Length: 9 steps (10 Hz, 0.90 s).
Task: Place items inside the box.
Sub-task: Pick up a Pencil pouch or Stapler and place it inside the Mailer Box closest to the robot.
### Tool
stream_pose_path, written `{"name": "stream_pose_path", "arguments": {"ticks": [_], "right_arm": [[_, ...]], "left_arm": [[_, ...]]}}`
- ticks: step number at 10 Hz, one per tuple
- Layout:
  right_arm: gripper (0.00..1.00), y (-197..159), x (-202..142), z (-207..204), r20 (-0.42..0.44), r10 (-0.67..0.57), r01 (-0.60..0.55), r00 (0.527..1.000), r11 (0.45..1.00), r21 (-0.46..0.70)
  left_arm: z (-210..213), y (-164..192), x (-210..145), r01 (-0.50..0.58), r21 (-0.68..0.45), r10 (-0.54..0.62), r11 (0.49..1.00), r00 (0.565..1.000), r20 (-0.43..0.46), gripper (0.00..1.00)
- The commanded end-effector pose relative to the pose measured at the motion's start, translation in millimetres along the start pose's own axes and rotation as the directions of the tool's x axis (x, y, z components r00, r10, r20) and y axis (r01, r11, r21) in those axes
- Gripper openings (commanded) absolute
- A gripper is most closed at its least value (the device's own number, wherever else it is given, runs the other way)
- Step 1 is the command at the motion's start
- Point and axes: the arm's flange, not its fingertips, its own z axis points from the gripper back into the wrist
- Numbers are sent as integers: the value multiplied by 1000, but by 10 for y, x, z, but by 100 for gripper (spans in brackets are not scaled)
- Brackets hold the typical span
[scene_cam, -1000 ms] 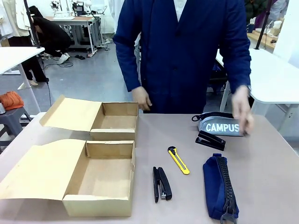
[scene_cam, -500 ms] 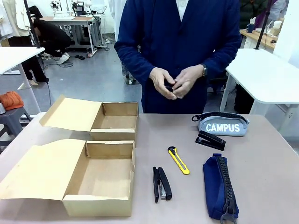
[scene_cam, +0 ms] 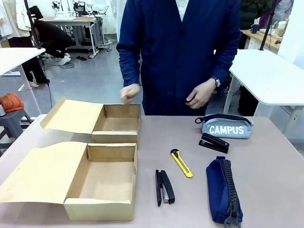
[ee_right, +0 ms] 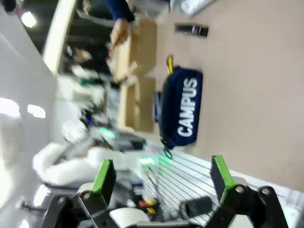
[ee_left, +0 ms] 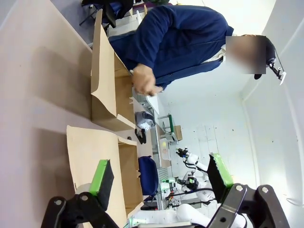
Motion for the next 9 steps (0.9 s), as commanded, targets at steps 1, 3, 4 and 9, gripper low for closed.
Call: {"name": "stream_pose_path", "arguments": {"ticks": [1,3,4,9], "right_arm": [[100,633,-282,-1478,-231,87,-124,969,980,-153],[100,829,-641,-2428,-423,136,-291,896,898,-329],[100,872,-739,-2557,-457,156,-344,876,866,-364],[100,1060,366,-1729,-447,71,-264,892,884,-386]], "left_arm": [[-8,-18,3,22,-25,-22,999,1000,17,100],[-8,-18,3,22,-25,-22,999,1000,17,100],[-8,-18,3,22,-25,-22,999,1000,17,100],[-8,-18,3,22,-25,-22,999,1000,17,100]]}}
